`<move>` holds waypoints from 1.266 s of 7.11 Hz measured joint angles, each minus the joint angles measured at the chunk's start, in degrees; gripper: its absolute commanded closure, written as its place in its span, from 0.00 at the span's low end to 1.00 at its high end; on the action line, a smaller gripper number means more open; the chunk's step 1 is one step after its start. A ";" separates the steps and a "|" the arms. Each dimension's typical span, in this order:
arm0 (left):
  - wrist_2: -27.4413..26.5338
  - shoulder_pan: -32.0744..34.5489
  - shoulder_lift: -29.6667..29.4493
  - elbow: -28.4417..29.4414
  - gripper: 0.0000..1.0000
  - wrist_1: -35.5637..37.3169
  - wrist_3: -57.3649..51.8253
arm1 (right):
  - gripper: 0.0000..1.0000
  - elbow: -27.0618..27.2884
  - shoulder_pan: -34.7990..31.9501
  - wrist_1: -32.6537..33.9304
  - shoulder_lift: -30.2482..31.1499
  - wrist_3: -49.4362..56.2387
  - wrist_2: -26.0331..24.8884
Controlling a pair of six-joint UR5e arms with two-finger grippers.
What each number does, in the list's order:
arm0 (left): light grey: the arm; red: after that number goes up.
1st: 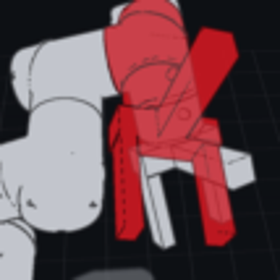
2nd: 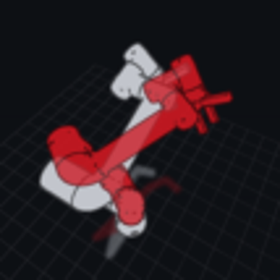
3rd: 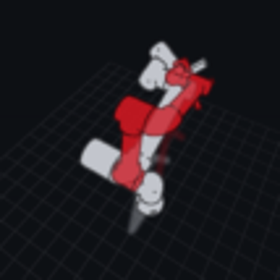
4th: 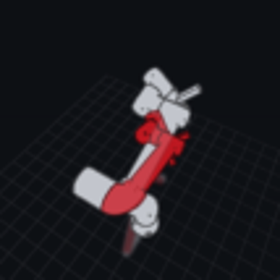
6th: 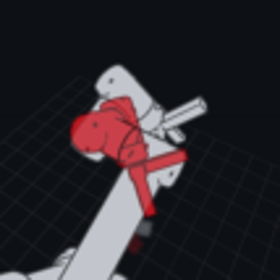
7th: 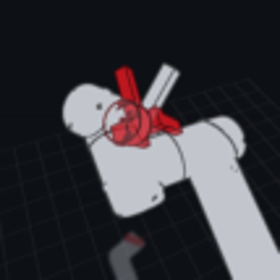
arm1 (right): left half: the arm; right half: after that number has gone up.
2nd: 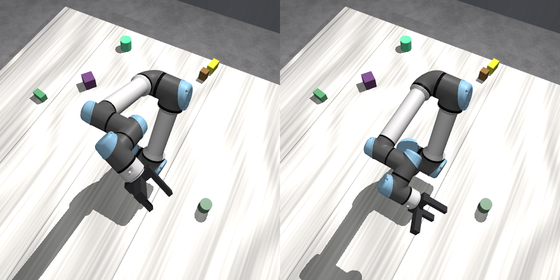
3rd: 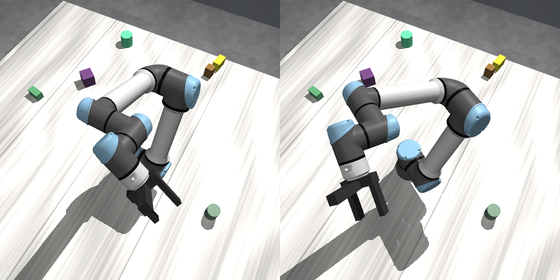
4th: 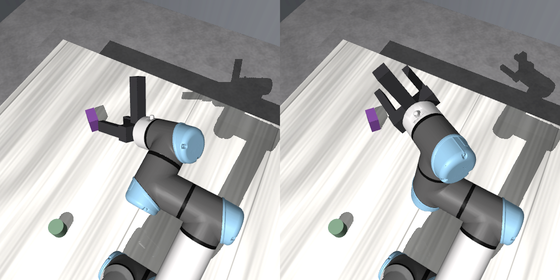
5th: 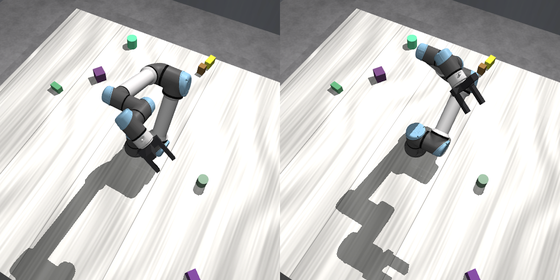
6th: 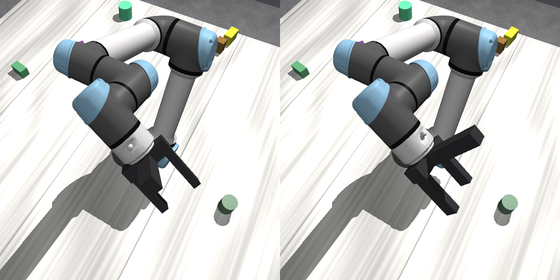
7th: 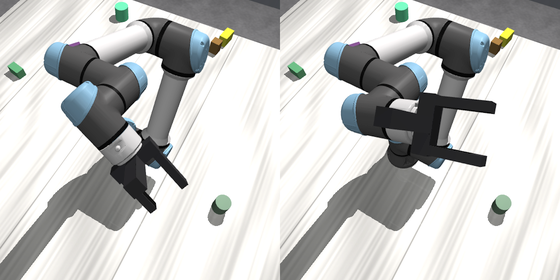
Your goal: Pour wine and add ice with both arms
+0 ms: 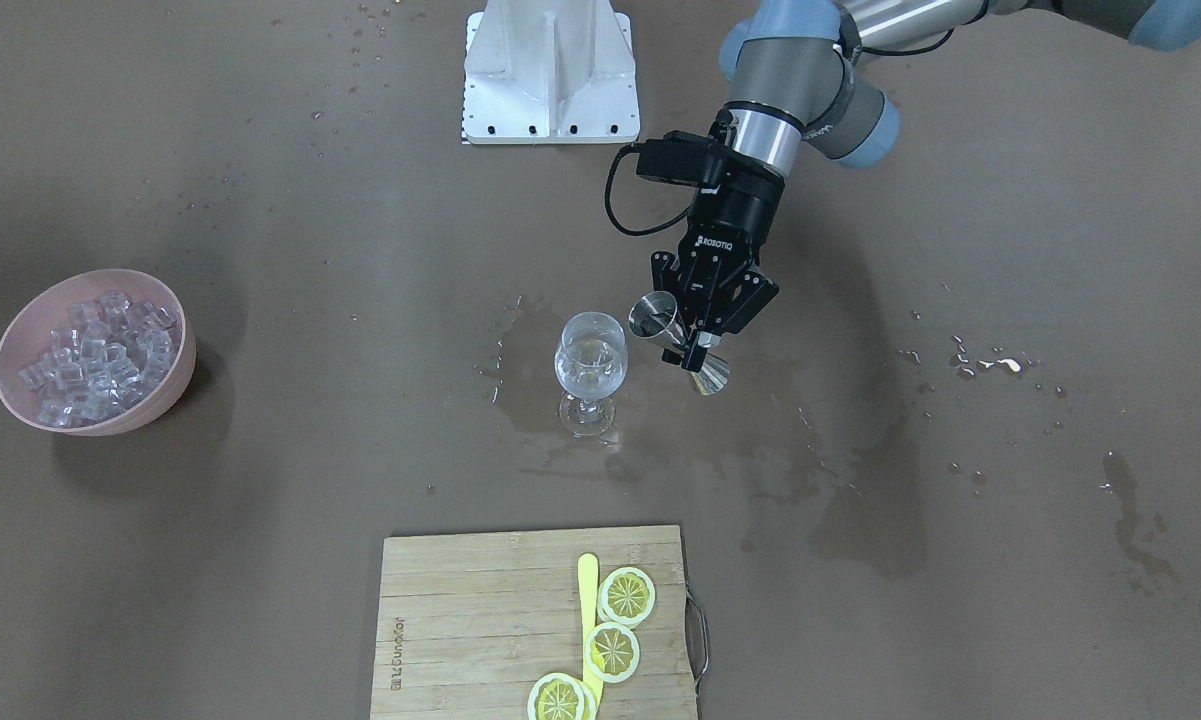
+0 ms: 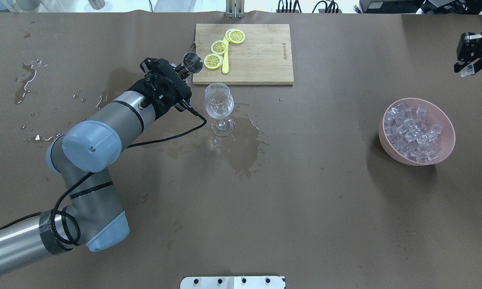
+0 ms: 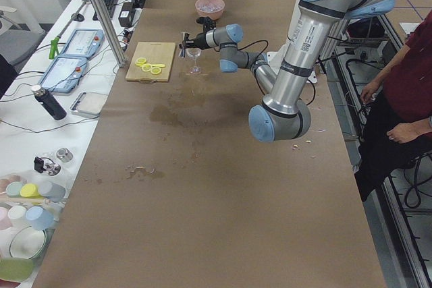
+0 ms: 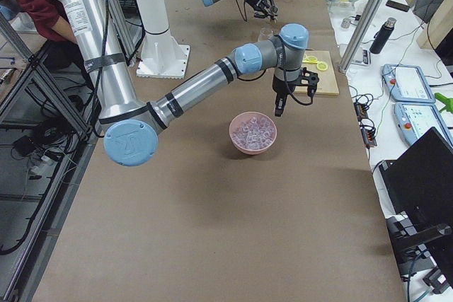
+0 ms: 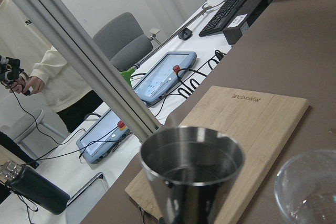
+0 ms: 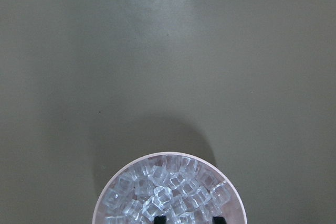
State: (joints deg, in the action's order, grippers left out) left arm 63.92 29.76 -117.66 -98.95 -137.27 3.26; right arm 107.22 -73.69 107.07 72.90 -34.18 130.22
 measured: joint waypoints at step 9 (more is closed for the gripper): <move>-4.74 -1.21 -2.25 0.61 1.00 6.64 -8.70 | 0.78 1.67 0.05 0.46 -0.04 -2.10 0.04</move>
State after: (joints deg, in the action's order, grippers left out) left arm 59.19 28.56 -119.91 -98.33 -130.63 -5.44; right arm 108.88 -73.64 107.53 72.86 -36.28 130.25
